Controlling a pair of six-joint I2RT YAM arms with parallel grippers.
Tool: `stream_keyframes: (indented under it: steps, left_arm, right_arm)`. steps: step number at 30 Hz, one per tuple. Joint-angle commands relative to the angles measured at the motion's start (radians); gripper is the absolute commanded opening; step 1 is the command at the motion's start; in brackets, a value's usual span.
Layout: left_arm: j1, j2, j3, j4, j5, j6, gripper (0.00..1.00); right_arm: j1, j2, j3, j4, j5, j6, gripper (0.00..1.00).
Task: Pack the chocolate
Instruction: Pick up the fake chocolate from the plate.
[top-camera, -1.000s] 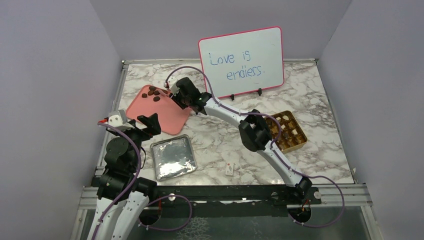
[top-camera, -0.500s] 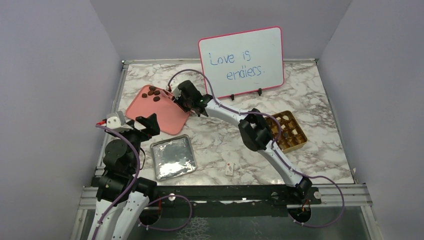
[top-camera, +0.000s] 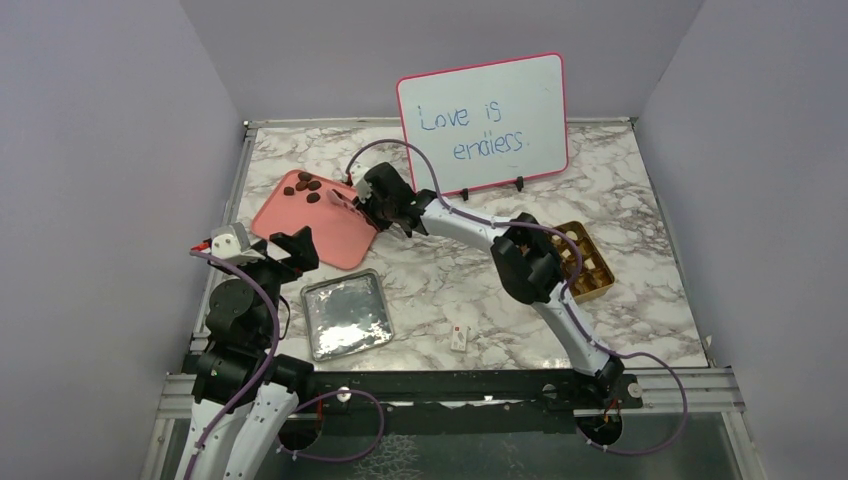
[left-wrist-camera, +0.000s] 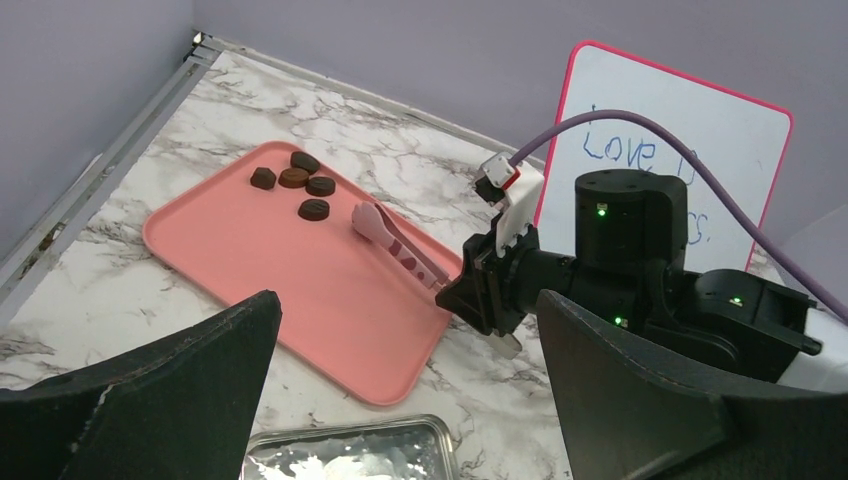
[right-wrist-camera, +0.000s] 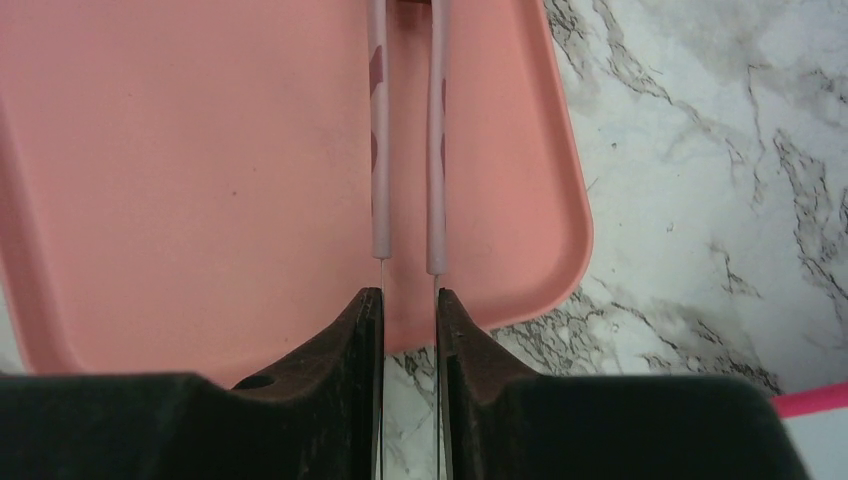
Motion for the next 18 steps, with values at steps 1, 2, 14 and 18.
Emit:
stream_keyframes:
  steps: [1,2,14,18]
  left_arm:
    - [-0.005,-0.020,0.030,0.002,-0.035,0.002,0.99]
    - [-0.005,-0.023,0.030,0.002,-0.037,0.003,0.99]
    - [-0.007,-0.016,0.031,0.000,-0.043,0.009,0.99]
    - [-0.009,-0.010,0.031,-0.001,-0.045,0.011,0.99]
  right_arm:
    - [0.006,-0.100,-0.043,0.043,-0.032,0.021,0.27]
    - [0.006,-0.106,-0.047,0.038,-0.030,0.021,0.27]
    - [0.006,-0.245,-0.153,-0.049,-0.055,0.088,0.26]
    - [0.006,-0.336,-0.247,-0.064,-0.073,0.132,0.26]
